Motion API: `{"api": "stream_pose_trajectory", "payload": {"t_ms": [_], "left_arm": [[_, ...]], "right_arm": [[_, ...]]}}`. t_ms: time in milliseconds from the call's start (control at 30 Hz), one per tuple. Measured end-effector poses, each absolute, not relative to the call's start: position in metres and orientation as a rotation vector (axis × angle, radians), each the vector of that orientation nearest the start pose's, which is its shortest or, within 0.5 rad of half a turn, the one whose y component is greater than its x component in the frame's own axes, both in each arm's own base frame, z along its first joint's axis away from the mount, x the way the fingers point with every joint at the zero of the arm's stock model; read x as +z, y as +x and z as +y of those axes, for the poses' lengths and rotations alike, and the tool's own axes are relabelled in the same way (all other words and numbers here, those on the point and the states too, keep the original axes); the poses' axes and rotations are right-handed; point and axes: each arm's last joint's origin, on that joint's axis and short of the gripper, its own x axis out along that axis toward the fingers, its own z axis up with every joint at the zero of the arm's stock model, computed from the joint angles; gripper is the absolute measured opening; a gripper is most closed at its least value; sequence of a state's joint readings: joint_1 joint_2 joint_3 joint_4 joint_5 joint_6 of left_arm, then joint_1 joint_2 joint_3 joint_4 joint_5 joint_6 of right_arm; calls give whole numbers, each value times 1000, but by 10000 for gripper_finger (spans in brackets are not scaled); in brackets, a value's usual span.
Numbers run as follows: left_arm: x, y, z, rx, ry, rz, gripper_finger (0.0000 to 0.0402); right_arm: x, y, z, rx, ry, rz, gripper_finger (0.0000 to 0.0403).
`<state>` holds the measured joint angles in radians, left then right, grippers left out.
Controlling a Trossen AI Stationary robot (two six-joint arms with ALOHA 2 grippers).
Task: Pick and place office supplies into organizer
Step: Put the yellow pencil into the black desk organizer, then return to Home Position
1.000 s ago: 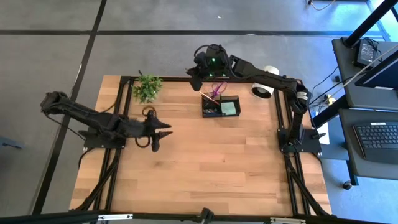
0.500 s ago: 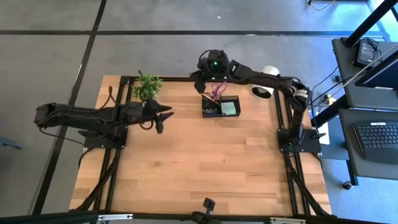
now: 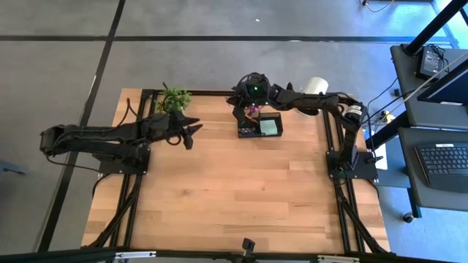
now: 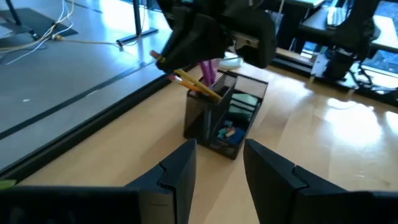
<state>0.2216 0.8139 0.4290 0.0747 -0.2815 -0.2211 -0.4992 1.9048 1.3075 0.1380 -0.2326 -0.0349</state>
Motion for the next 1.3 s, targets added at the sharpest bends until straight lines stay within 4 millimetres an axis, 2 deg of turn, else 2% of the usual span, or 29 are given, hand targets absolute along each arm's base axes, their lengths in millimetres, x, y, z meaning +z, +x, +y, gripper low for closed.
{"api": "stream_pose_trajectory", "payload": {"t_ms": [300, 800, 933, 1167, 1300], "left_arm": [[225, 170, 53, 569, -209, 307, 127], [225, 167, 60, 599, -202, 309, 127], [225, 167, 61, 600, -197, 316, 127], [224, 167, 61, 600, -195, 325, 127], [222, 166, 60, 602, -195, 342, 127]], "right_arm": [[202, 372, -195, -248, 143, 460, 37], [200, 371, -195, -249, 147, 462, 42], [199, 371, -194, -247, 144, 472, 66], [199, 371, -194, -251, 157, 469, 137], [209, 368, -193, -257, 142, 452, 162]]}}
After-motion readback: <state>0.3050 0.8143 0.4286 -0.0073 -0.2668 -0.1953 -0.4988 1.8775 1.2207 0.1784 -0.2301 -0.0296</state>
